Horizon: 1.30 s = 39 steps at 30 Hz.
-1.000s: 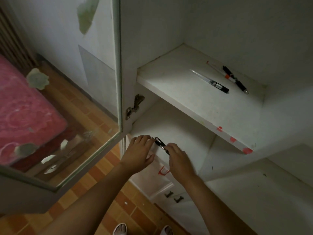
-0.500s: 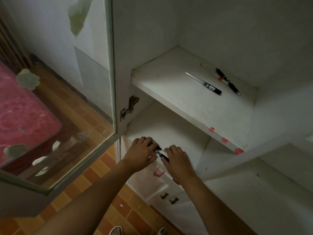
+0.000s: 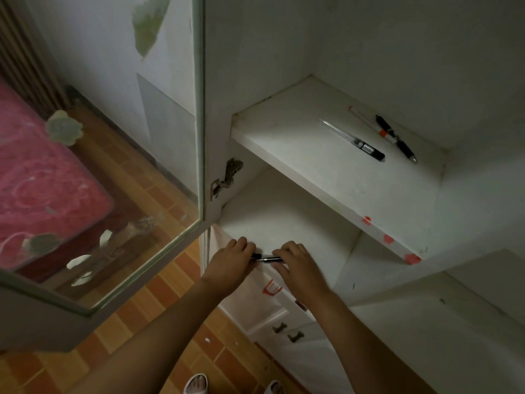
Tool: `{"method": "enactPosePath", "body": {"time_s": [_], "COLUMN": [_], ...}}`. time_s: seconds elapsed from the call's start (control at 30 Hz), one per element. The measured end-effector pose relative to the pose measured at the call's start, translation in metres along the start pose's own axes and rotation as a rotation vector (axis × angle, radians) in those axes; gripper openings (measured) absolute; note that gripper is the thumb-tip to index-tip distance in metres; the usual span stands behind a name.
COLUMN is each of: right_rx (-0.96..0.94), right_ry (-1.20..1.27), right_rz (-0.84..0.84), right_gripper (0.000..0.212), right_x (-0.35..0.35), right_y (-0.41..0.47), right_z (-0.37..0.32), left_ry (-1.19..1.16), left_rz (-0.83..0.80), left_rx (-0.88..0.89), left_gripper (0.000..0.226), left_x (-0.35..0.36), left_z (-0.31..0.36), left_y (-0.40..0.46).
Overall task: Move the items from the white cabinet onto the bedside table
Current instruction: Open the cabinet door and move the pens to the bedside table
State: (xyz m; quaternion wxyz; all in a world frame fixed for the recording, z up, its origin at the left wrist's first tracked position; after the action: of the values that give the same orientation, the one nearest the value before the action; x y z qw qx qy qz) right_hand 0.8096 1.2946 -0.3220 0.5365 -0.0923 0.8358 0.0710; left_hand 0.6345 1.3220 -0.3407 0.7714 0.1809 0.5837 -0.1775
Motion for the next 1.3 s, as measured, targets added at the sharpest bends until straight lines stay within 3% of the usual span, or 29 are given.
{"method": "enactPosePath", "body": {"time_s": [0.47, 0.8, 0.97, 1.13, 1.3], "right_rx": [-0.005, -0.253, -0.165, -0.186, -0.116], "right_ry": [0.002, -0.231, -0.209, -0.198, -0.153], "right_rz": [-0.005, -0.032, 0.005, -0.063, -0.088], "right_gripper": [0.033, 0.031, 0.035, 0.049, 0.045], "right_x": [-0.002, 0.003, 0.000, 0.013, -0.003], "right_y": [0.005, 0.001, 0.000, 0.002, 0.005], "right_z": [0.009, -0.002, 0.004, -0.009, -0.013], "left_ry": [0.056, 0.134, 0.151, 0.121, 0.141], "left_rz": [-0.046, -0.117, -0.127, -0.136, -0.132], "left_rx": [0.014, 0.041, 0.001, 0.005, 0.007], "left_gripper": [0.031, 0.038, 0.046, 0.046, 0.045], "left_x": [-0.013, -0.003, -0.006, -0.008, -0.021], "left_z": [0.007, 0.009, 0.004, 0.012, 0.009], "left_y": [0.000, -0.001, -0.007, -0.006, -0.012]}}
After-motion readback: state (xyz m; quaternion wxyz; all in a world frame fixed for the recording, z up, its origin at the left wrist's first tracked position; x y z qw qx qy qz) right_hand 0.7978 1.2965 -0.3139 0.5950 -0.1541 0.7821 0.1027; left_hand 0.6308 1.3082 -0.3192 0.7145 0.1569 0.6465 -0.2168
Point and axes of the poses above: each hand's wrist, its own y-axis towards the middle knuckle, its own x-axis out of the palm, z = x × y, the point moved 6 cm from there along y, towards the middle knuckle, and after that the axes turned 6 degrees about y, right-handed, at the moved point
